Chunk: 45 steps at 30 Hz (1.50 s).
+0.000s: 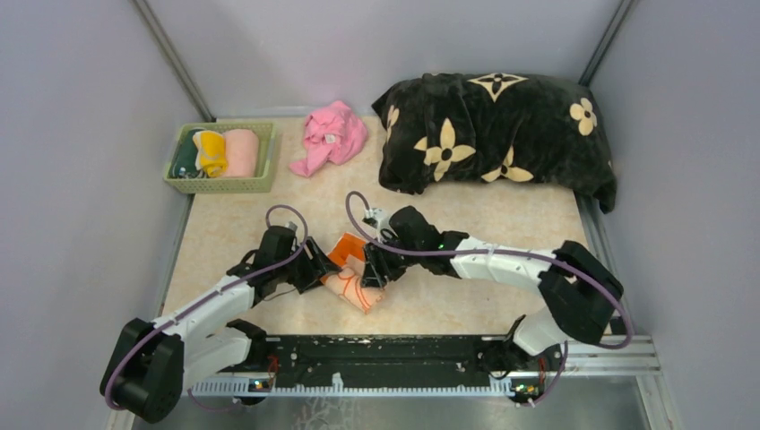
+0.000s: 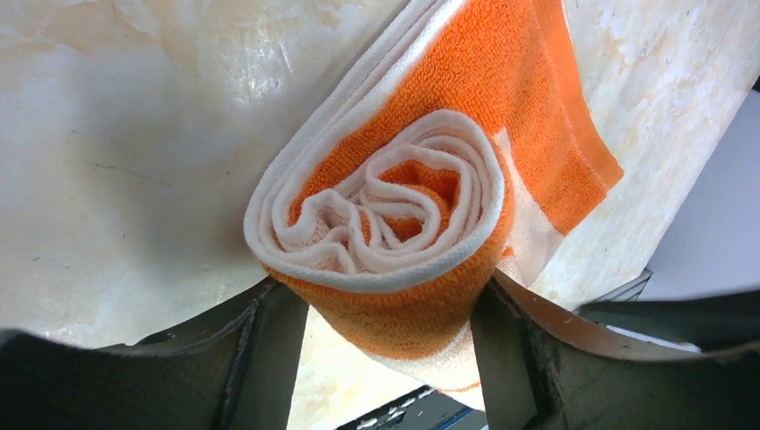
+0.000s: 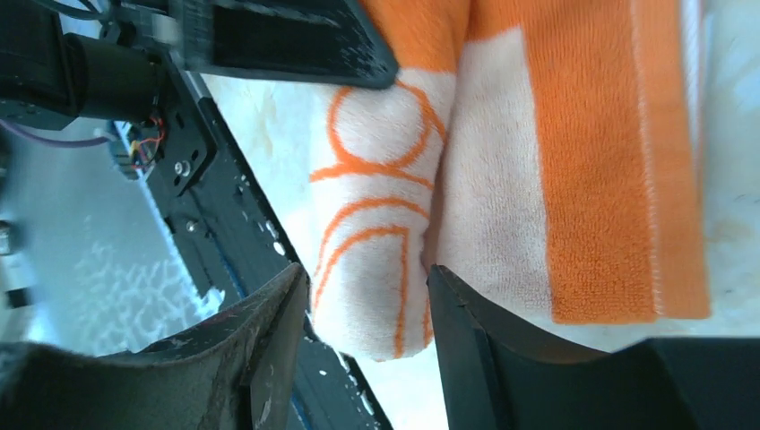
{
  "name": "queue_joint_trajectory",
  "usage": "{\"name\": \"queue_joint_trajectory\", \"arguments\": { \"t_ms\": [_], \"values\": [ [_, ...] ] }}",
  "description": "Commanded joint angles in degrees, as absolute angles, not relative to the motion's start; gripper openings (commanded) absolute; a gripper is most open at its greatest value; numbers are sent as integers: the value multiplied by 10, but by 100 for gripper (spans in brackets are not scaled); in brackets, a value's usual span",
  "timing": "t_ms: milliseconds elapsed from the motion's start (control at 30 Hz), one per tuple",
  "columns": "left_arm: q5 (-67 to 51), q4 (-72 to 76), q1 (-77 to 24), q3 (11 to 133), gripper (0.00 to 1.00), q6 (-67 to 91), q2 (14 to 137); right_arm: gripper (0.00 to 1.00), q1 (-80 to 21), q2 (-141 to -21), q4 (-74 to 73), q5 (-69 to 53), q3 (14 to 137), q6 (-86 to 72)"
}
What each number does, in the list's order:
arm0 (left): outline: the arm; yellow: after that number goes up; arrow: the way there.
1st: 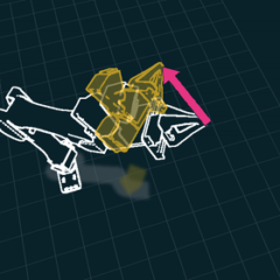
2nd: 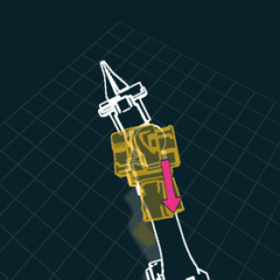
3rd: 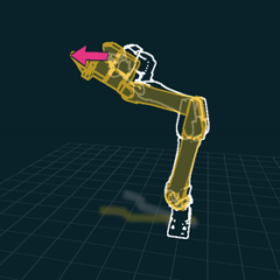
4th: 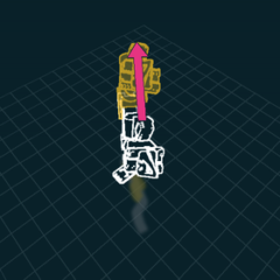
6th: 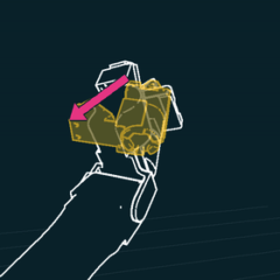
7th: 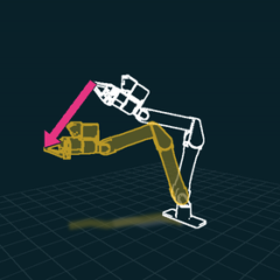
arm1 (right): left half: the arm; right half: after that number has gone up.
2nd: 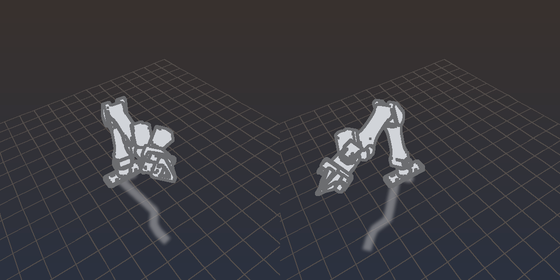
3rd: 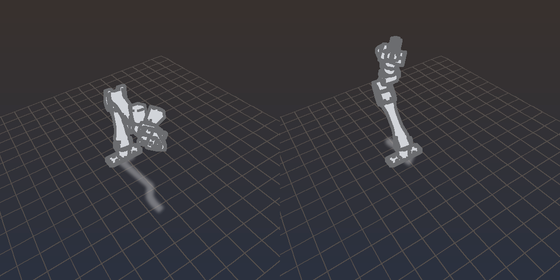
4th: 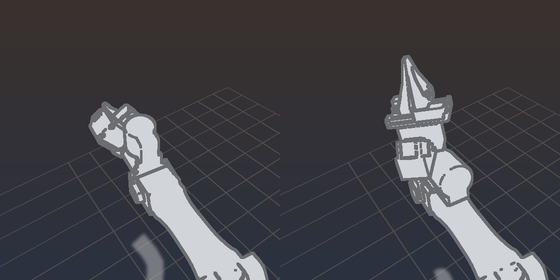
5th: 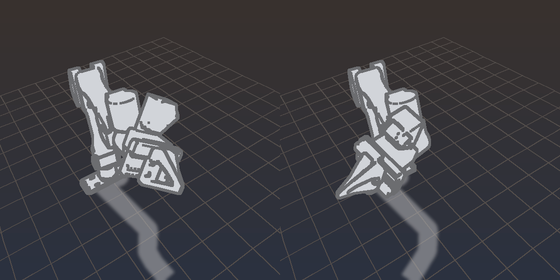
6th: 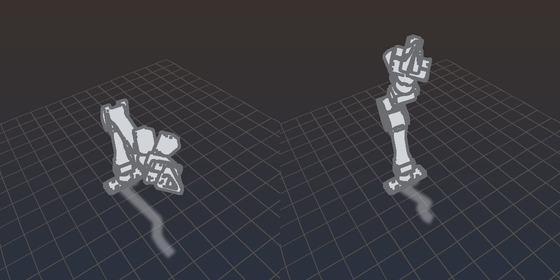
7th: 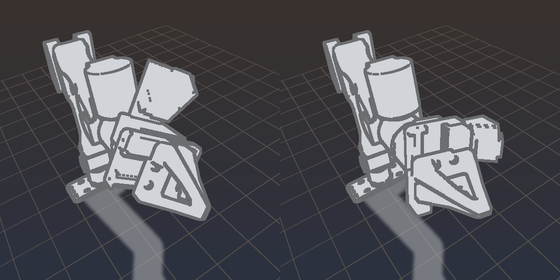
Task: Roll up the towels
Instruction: Roll the towel at the center of the board.
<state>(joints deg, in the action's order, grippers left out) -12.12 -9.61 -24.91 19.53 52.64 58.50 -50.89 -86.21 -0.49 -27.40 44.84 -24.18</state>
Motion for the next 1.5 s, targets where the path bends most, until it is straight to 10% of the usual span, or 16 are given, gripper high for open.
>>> {"name": "queue_joint_trajectory", "arguments": {
  "t_ms": [0, 800, 1467],
  "values": [
    [-92, -132, -247, 175, 69, 510, 594, 54, -582, -795, -134, -65, 516, -130],
    [-95, -125, -247, 167, 77, 522, 580, 61, -788, -1044, -154, 268, 591, -29],
    [-67, -265, -247, 226, 88, 530, 422, 4, -589, -1024, -95, -327, 541, -161]
  ]
}}
